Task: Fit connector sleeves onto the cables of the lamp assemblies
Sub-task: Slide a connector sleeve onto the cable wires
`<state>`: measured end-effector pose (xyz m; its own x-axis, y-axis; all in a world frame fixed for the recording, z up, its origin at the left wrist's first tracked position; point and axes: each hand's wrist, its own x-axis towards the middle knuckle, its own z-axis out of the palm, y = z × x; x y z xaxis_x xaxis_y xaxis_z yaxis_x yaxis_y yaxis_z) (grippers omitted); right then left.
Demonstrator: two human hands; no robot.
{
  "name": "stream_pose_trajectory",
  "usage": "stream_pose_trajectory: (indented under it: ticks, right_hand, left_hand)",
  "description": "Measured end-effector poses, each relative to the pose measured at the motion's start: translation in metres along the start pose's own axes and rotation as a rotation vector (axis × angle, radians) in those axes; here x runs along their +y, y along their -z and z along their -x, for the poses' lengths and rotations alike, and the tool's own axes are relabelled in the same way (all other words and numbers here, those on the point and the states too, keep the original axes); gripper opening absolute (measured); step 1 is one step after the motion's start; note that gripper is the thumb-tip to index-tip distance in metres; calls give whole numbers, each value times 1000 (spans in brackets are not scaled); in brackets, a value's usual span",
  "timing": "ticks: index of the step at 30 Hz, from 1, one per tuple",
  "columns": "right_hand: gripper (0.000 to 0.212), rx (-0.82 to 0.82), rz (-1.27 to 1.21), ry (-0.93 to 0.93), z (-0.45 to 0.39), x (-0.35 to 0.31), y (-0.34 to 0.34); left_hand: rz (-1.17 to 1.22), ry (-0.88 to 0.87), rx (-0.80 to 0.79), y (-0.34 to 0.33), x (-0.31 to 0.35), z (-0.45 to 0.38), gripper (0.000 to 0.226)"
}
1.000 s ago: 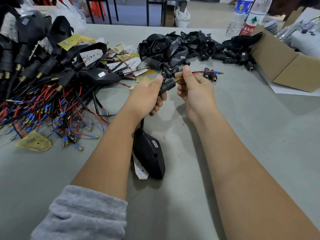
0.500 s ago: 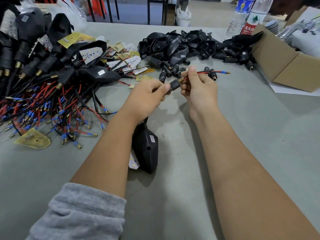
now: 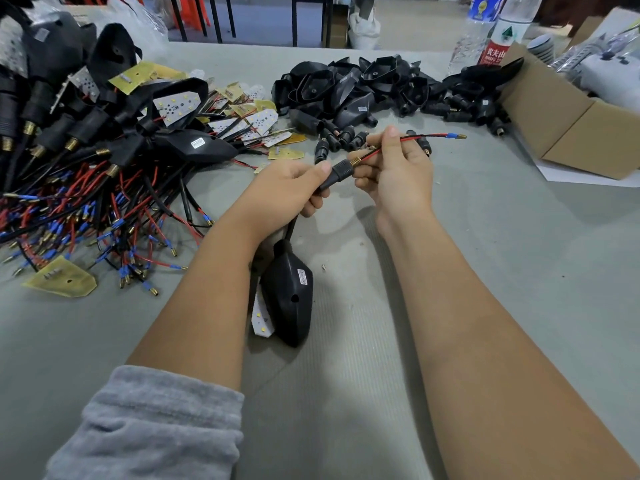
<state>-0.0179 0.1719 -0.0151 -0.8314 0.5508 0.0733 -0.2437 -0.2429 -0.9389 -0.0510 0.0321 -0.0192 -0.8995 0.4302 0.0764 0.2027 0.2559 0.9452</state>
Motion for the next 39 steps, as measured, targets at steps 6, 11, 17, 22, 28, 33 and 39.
stream_pose_trajectory:
  ticks: [6, 11, 17, 22, 28, 33, 39]
  right_hand:
    - [30, -73, 95, 7, 4, 2, -5]
    - [30, -116, 132, 17, 3, 3, -5]
    - [29, -154, 37, -9, 3, 2, -7]
    - [32, -156, -77, -32, 4, 1, -5]
    - [31, -123, -115, -35, 3, -1, -5]
    - [32, -40, -208, -43, 0, 0, -5]
    - [24, -57, -324, -176, -5, 1, -7]
  left_hand:
    - [23, 2, -5, 1, -2, 0, 31]
    - [48, -84, -24, 1, -4, 1, 10]
    - [25, -36, 24, 0, 1, 2, 31]
    - [84, -14, -5, 2, 4, 4, 39]
    - [34, 49, -8, 0, 6, 1, 43]
    - [101, 70, -38, 1, 9, 2, 41]
    - [170, 40, -22, 0, 7, 1, 40]
